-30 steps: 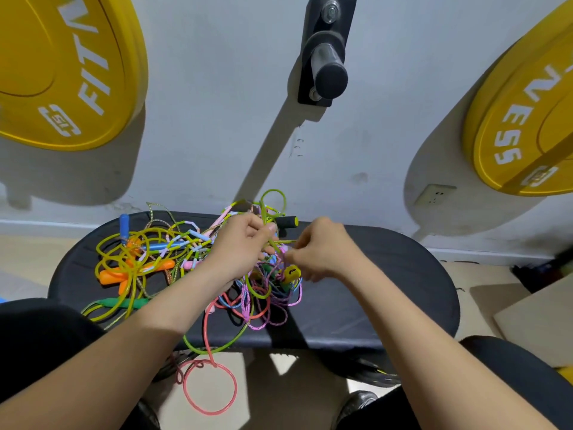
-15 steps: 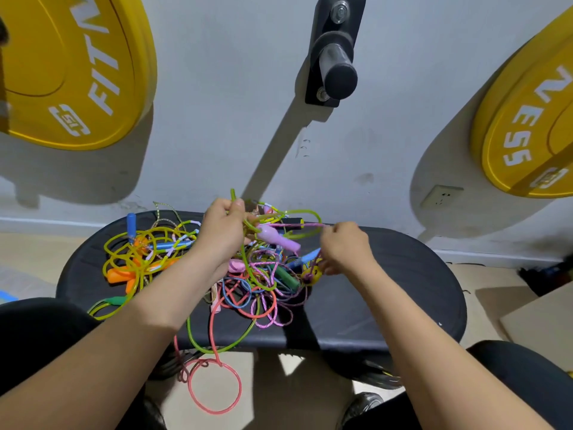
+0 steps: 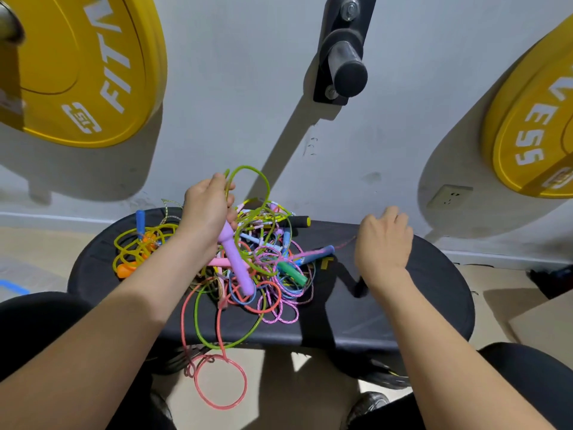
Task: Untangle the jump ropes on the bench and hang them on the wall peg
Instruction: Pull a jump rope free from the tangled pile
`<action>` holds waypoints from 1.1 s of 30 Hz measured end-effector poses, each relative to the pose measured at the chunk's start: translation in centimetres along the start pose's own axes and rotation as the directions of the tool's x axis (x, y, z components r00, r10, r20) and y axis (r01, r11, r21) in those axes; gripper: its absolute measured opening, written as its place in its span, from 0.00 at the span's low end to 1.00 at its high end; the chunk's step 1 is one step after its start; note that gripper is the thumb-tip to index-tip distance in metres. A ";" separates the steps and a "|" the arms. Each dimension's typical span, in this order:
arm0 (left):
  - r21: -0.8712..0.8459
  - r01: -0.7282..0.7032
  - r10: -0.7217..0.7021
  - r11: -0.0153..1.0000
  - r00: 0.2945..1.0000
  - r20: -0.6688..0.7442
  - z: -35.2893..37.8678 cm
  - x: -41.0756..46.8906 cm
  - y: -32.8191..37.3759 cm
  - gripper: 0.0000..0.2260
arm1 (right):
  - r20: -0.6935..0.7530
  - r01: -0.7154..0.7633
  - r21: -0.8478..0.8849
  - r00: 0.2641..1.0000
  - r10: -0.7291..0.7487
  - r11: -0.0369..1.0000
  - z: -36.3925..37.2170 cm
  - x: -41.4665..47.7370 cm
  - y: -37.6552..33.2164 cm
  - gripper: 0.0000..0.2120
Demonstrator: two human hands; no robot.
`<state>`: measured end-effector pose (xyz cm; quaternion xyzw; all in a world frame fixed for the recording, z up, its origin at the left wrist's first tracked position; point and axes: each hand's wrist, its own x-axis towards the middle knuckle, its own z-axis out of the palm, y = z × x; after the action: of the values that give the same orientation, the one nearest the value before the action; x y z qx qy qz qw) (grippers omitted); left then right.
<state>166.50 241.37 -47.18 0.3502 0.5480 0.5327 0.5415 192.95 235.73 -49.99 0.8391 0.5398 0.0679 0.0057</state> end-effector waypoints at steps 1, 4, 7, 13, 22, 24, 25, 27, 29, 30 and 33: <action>0.091 -0.049 0.049 0.995 0.999 0.012 -0.3 0.1 0.1 0.11 | 0.036 0.070 -0.067 0.997 -0.068 0.995 0.3 -0.3 -0.1 0.07; 0.281 -0.102 0.076 0.954 0.992 0.100 -0.8 -0.1 0.0 0.09 | 0.228 0.190 -0.007 0.956 -0.184 0.982 1.3 -1.2 -1.4 0.12; 0.206 -0.033 0.000 0.978 0.988 0.157 -0.6 -0.4 -0.5 0.07 | 0.288 0.286 0.216 0.895 -0.341 0.933 1.7 -2.0 -3.7 0.20; -0.140 0.122 -0.087 0.983 0.970 0.228 -0.3 -0.8 0.6 0.07 | 0.296 0.532 0.572 0.577 -0.762 0.625 1.6 -3.5 -7.3 0.07; 0.138 0.103 -0.115 0.985 0.990 0.078 -2.8 0.5 -0.8 0.07 | -0.166 0.228 0.924 0.963 -0.215 0.308 -1.4 -0.7 -7.3 0.12; 0.306 0.054 -0.074 0.950 0.996 0.054 -3.0 1.0 -1.4 0.06 | -0.254 0.258 0.960 0.966 -0.051 0.106 -3.2 -0.3 -7.2 0.13; 0.410 0.017 -0.040 0.912 0.998 0.048 -3.1 1.1 -1.7 0.06 | -0.260 0.259 0.964 0.965 0.018 0.053 -3.9 -0.1 -7.0 0.13; 0.688 -0.101 0.060 0.719 0.995 0.083 -3.2 1.2 -2.0 0.13 | -0.205 0.193 0.973 0.975 0.091 0.125 -4.4 0.2 -6.4 0.14; 0.853 -0.207 0.111 0.478 0.978 0.176 -3.1 0.5 -2.3 0.19 | -0.077 0.057 0.975 0.994 0.082 0.217 -4.4 0.2 -6.1 0.16; 0.869 -0.243 0.104 0.430 0.970 0.219 -2.9 0.0 -2.5 0.22 | -0.005 -0.005 0.981 0.999 0.050 0.195 -4.6 0.2 -6.0 0.18; 0.876 -0.305 0.059 0.374 0.950 0.305 -2.4 -1.0 -3.9 0.30 | -0.002 0.013 0.988 0.997 -0.075 0.157 -5.9 0.0 -5.8 0.21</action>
<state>165.12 239.21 -51.04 0.7050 0.6427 0.1575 0.2550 186.97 237.80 -44.61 0.6275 0.4786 -0.3186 -0.5251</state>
